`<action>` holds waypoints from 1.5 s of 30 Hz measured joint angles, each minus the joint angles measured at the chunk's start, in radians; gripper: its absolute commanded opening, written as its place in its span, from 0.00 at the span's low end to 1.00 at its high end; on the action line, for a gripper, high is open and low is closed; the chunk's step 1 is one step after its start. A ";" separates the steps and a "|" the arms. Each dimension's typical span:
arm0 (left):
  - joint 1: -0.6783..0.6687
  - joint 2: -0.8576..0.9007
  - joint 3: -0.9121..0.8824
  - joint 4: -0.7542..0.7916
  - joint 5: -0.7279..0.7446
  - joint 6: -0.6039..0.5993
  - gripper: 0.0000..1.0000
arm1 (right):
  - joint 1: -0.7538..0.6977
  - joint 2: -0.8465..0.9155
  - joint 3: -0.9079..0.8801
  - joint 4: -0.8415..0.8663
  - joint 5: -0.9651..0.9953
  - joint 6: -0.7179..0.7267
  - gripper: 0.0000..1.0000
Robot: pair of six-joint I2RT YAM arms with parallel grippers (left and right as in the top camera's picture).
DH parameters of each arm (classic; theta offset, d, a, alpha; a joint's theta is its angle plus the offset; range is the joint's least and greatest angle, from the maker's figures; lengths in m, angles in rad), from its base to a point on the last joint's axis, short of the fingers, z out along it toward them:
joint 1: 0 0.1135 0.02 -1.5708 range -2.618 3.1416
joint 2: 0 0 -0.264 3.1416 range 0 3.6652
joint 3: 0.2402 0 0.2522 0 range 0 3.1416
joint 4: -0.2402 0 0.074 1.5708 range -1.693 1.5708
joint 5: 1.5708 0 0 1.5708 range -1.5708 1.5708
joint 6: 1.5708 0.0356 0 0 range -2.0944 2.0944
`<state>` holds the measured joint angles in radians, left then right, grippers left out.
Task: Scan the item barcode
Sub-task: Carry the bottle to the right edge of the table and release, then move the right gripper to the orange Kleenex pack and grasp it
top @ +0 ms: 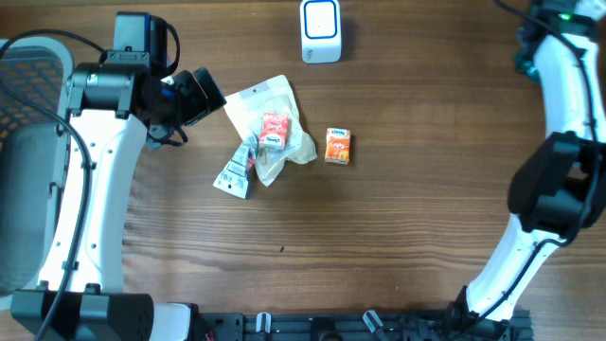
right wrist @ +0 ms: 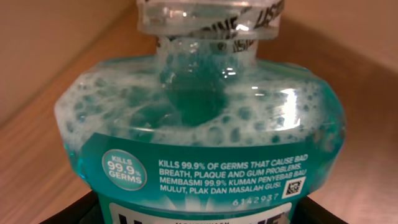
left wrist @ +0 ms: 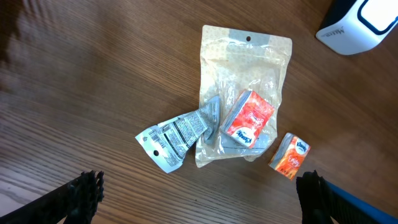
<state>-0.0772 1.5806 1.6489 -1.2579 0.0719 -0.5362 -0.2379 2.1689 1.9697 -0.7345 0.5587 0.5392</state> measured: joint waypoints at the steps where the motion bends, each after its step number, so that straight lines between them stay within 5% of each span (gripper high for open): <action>1: 0.000 0.000 0.000 0.000 0.000 0.000 1.00 | -0.036 0.000 0.000 -0.018 0.003 0.007 0.34; 7: 0.000 0.000 0.000 0.000 0.000 0.000 1.00 | -0.275 0.067 -0.011 -0.058 -0.024 0.087 0.36; 14: 0.000 0.000 0.000 0.000 0.000 0.000 1.00 | -0.382 0.238 -0.018 -0.056 -0.128 0.154 0.41; 15: 0.000 0.000 0.000 0.000 0.000 0.000 1.00 | -0.398 0.251 -0.018 -0.054 -0.144 0.164 0.47; 17: 0.000 0.000 0.000 0.000 0.000 0.000 1.00 | -0.435 0.257 -0.018 -0.049 -0.158 0.179 0.82; 18: 0.000 0.000 0.000 0.000 0.000 0.000 1.00 | -0.456 0.257 -0.018 -0.051 -0.161 0.175 0.87; 22: 0.000 0.000 0.000 0.000 0.000 0.000 1.00 | -0.493 0.256 0.036 -0.137 -0.166 0.137 0.94; 26: 0.000 0.000 0.000 0.000 0.000 0.000 1.00 | -0.498 0.220 0.288 -0.315 -0.220 0.075 1.00; 32: 0.000 0.000 0.000 0.000 0.000 0.000 1.00 | -0.358 -0.087 0.377 -0.384 -0.743 -0.069 1.00; 34: 0.000 0.000 0.000 0.000 0.000 0.000 1.00 | -0.228 -0.139 0.391 -0.464 -0.903 -0.126 0.92; 36: 0.000 0.000 0.000 0.000 0.000 0.000 1.00 | -0.093 -0.138 0.391 -0.520 -0.980 -0.179 0.53; 37: 0.000 0.000 0.000 0.000 0.000 0.000 1.00 | -0.007 -0.132 0.377 -0.573 -0.990 -0.212 0.41; 40: 0.000 0.000 0.000 0.000 0.000 0.000 1.00 | 0.253 -0.115 0.259 -0.616 -0.965 -0.269 0.34; 45: 0.000 0.000 0.000 0.000 0.000 0.000 1.00 | 0.585 -0.069 -0.074 -0.408 -0.931 -0.281 0.24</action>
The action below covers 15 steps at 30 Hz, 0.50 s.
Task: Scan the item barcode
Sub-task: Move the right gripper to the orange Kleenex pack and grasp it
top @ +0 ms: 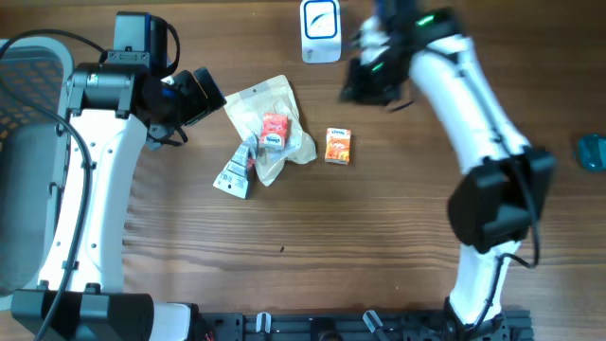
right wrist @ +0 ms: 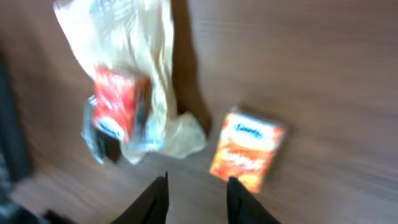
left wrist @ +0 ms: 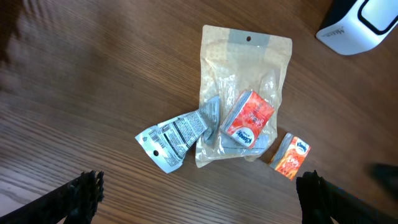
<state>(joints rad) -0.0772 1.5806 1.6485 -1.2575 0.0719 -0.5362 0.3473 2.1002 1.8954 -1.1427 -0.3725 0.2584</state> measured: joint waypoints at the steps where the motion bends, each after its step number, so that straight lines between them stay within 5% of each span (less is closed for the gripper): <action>1: 0.000 0.000 0.000 0.000 0.000 0.000 1.00 | 0.037 0.009 -0.042 0.027 0.010 0.010 0.24; 8: 0.000 0.000 0.000 0.000 0.000 0.000 1.00 | 0.215 0.026 -0.212 0.134 0.446 0.319 0.27; 15: 0.000 0.000 0.000 0.000 0.000 0.000 1.00 | 0.195 0.019 -0.352 0.275 0.550 0.377 0.30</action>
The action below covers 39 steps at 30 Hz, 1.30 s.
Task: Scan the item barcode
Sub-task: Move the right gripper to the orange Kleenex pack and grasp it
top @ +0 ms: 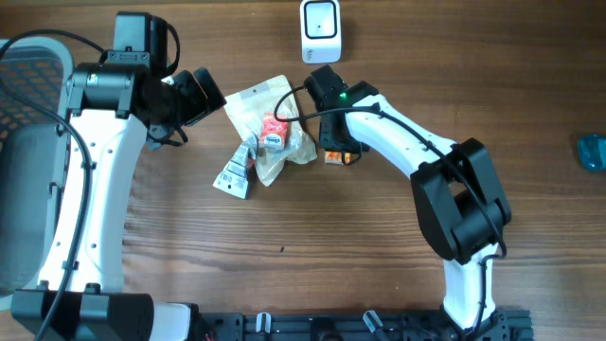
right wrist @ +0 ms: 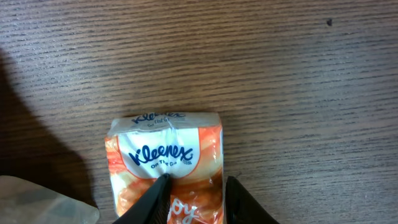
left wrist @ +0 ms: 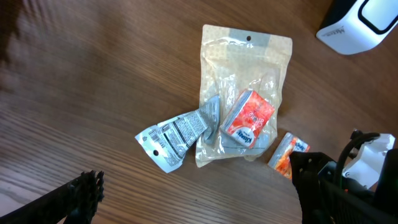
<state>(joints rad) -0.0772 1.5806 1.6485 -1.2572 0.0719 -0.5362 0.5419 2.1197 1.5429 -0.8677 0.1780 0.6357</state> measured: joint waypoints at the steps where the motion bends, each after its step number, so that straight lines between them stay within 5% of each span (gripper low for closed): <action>1: 0.000 0.000 0.000 -0.002 0.000 0.000 1.00 | 0.000 -0.005 -0.009 0.008 0.003 0.000 0.30; 7: 0.000 0.000 0.000 -0.001 0.000 0.000 1.00 | -0.032 -0.007 -0.009 -0.113 0.145 0.073 0.42; 10: 0.000 0.000 0.000 -0.001 0.000 0.000 1.00 | -0.092 -0.008 0.004 -0.138 0.131 -0.027 0.66; 15: 0.000 0.000 0.000 0.000 0.000 0.000 1.00 | -0.143 -0.011 0.021 -0.108 -0.222 -0.266 0.65; 17: 0.000 0.000 0.000 -0.001 0.000 0.000 1.00 | -0.136 -0.011 0.021 -0.083 -0.284 -0.275 0.57; 23: 0.000 0.000 0.000 0.000 0.000 0.000 1.00 | -0.126 -0.011 0.053 -0.153 -0.355 -0.288 0.57; 32: 0.000 0.000 0.000 -0.001 0.000 0.000 1.00 | -0.117 -0.012 0.119 -0.259 -0.356 -0.344 0.57; 39: 0.000 0.000 0.000 0.000 0.000 0.000 1.00 | 0.125 -0.012 0.119 -0.290 0.005 -0.346 0.56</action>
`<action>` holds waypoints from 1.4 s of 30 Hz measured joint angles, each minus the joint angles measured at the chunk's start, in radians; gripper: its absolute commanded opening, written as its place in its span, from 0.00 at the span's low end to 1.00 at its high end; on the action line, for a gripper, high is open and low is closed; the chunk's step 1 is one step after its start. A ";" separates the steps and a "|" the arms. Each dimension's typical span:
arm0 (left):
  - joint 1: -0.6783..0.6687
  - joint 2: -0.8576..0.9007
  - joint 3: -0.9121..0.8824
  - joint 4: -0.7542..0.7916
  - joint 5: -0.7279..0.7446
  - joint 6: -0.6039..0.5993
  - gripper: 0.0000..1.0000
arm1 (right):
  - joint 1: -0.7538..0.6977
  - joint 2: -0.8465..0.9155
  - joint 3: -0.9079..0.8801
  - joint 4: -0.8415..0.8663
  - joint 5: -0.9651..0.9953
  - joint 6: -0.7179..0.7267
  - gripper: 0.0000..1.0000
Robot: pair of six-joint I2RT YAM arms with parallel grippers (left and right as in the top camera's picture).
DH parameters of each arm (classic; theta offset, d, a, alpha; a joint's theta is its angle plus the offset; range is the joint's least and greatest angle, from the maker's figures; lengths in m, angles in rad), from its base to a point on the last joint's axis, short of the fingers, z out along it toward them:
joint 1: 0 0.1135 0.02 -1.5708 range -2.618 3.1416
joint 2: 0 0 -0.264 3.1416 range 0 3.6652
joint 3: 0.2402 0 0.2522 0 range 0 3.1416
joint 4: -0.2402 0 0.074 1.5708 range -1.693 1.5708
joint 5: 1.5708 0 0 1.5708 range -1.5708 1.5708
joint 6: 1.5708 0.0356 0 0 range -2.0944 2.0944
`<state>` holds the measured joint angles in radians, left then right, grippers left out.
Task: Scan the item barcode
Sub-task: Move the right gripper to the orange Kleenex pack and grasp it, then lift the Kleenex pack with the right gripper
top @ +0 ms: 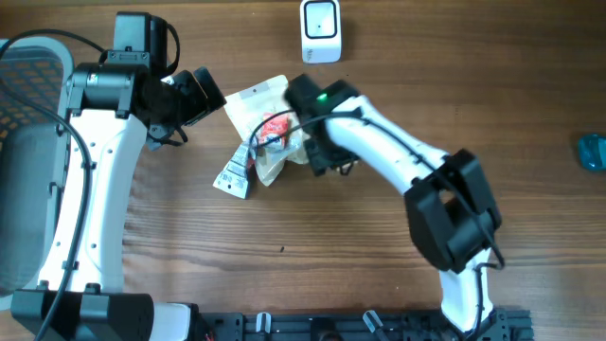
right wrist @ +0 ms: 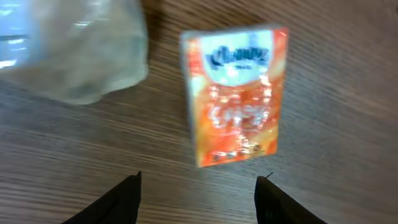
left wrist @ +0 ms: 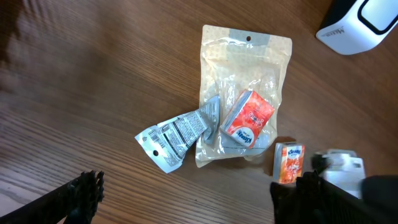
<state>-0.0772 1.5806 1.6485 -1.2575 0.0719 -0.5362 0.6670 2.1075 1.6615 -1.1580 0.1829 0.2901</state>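
An orange Kleenex tissue pack [right wrist: 235, 93] lies flat on the wooden table, just beyond my right gripper [right wrist: 200, 178]. That gripper is wide open and holds nothing. Overhead, the right gripper [top: 328, 157] covers the pack. In the left wrist view the pack [left wrist: 288, 163] sits below a clear bag [left wrist: 244, 81], with the right gripper next to it. The white scanner [top: 320, 30] stands at the table's far edge. My left gripper [left wrist: 198, 188] hangs open, high over the table at the left [top: 203, 95].
The clear bag [top: 265, 109] holds a red pack [top: 274, 128], and a silver sachet [top: 237, 170] lies by its left corner. A teal mouthwash bottle [top: 592, 152] lies at the table's right edge. A grey mesh basket [top: 28, 85] is at the far left.
My right gripper's fingers stand much wider apart and it has shifted slightly left. The tissue pack now lies farther ahead of the fingers and straighter. The left arm has not moved.
First my right gripper was at the far right with the teal bottle close between its fingers. Then the bottle lay at the table's right edge and the gripper was near the scanner. Then it was low over the tissue pack, fingers close together; now they are spread.
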 measured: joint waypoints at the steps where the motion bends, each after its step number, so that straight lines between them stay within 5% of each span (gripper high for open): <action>1: 0.000 0.000 0.000 0.000 0.000 0.000 1.00 | 0.018 0.000 -0.002 0.019 0.030 0.005 0.54; 5: 0.000 0.000 0.000 0.000 0.000 0.000 1.00 | 0.021 0.000 -0.075 0.142 0.100 0.026 0.34; 11: 0.000 0.000 0.000 0.000 0.000 0.000 1.00 | 0.021 0.000 -0.139 0.233 0.114 0.038 0.34; 12: 0.000 0.000 0.000 0.000 0.000 0.000 1.00 | 0.021 0.000 -0.151 0.244 0.117 0.038 0.26; 13: 0.000 0.000 0.000 0.000 0.000 0.000 1.00 | 0.021 0.000 -0.160 0.253 0.124 0.038 0.05; 21: 0.000 0.000 0.000 0.000 0.000 0.000 1.00 | -0.016 -0.005 -0.092 0.127 0.071 0.095 0.05; 26: 0.000 0.000 0.000 0.000 0.000 0.000 1.00 | -0.265 -0.029 0.008 0.143 -0.593 -0.052 0.05; 30: 0.000 0.000 0.000 0.000 0.000 0.000 1.00 | -0.359 -0.030 -0.104 0.232 -0.886 -0.094 0.05; 33: 0.000 0.000 0.000 0.000 0.000 0.000 1.00 | -0.352 -0.030 -0.238 0.327 -0.949 -0.056 0.07; 35: 0.000 0.000 0.000 0.000 0.000 0.000 1.00 | -0.371 -0.030 -0.294 0.380 -0.961 0.005 0.28; 37: 0.000 0.000 0.000 0.000 0.000 0.000 1.00 | -0.413 -0.030 -0.302 0.374 -0.929 0.035 0.33; 42: 0.000 0.000 0.000 -0.002 0.000 0.000 1.00 | -0.534 -0.032 -0.215 0.172 -0.669 0.028 0.44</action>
<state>-0.0772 1.5806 1.6485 -1.2594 0.0719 -0.5362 0.1333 2.0754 1.4464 -0.9863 -0.4862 0.3183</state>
